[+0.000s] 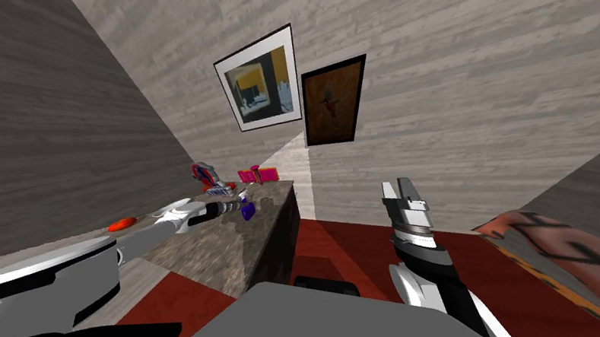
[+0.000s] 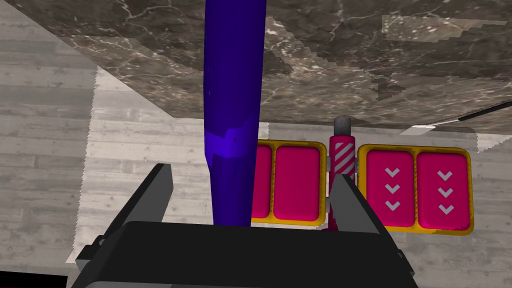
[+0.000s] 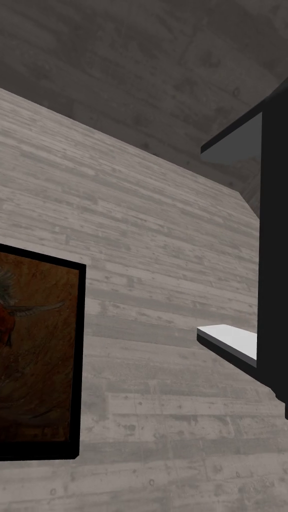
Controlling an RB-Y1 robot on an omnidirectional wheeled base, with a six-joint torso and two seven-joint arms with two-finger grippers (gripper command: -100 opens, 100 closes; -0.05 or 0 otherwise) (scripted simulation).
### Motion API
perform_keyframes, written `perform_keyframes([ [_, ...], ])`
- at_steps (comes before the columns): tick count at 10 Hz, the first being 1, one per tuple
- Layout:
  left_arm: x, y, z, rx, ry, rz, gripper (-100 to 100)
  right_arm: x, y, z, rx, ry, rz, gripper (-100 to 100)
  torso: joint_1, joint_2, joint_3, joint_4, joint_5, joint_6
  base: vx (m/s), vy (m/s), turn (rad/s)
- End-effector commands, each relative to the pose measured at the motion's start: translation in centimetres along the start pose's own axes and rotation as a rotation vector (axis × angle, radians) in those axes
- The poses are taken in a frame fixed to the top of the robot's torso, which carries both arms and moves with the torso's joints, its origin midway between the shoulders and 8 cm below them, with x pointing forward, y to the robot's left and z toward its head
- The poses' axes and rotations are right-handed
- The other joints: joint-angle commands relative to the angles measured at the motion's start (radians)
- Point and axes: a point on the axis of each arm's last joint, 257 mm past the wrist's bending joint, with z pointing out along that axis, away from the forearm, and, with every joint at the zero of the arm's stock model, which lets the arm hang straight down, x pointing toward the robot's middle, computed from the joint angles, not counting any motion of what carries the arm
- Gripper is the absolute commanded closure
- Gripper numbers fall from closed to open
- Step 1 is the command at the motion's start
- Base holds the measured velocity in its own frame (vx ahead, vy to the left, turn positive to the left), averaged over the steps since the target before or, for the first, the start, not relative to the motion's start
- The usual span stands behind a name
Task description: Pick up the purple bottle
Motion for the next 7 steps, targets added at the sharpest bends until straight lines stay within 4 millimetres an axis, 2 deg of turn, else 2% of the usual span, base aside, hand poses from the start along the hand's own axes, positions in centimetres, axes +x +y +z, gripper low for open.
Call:
perform_keyframes([
  [1,-0.4,0.1,0.0,-0.022,-0.011,-0.001,-100,0.0,0.0,0.0,0.0,0.0,0.0,0,0.0,0.0,0.0,0.0,0.0,0.0,-0.038,0.033,0.004],
  [2,0.6,0.9,-0.9,-0.048,0.004,-0.041,-100,0.0,0.0,0.0,0.0,0.0,0.0,0,-0.002,-0.003,-0.001,0.0,-0.001,-0.001,-0.085,0.061,-0.354],
  [3,0.2,0.3,-0.5,-0.047,-0.006,-0.035,-100,0.0,0.0,0.0,0.0,0.0,0.0,0,-0.002,-0.001,-0.001,-0.001,-0.001,0.001,-0.105,0.084,-0.251],
  [4,0.0,0.9,-0.5,-0.072,-0.014,-0.035,-100,0.0,0.0,0.0,0.0,0.0,0.0,0,0.0,-0.001,0.0,0.0,0.0,0.0,-0.054,0.046,0.025],
  [5,1.0,1.3,-1.4,-0.089,0.002,-0.074,-100,0.0,0.0,0.0,0.0,0.0,0.0,0,-0.002,-0.002,-0.001,0.0,0.0,-0.001,-0.106,0.066,-0.298],
  [6,0.7,0.9,-1.0,-0.094,-0.008,-0.07,-100,0.0,0.0,0.0,0.0,0.0,0.0,0,-0.001,0.0,-0.001,0.0,0.0,0.001,-0.106,0.075,-0.237],
  [7,0.6,1.5,-1.1,-0.116,-0.015,-0.07,-100,0.0,0.0,0.0,0.0,0.0,0.0,0,0.0,0.0,0.0,0.0,0.0,0.0,-0.044,0.039,-0.009],
])
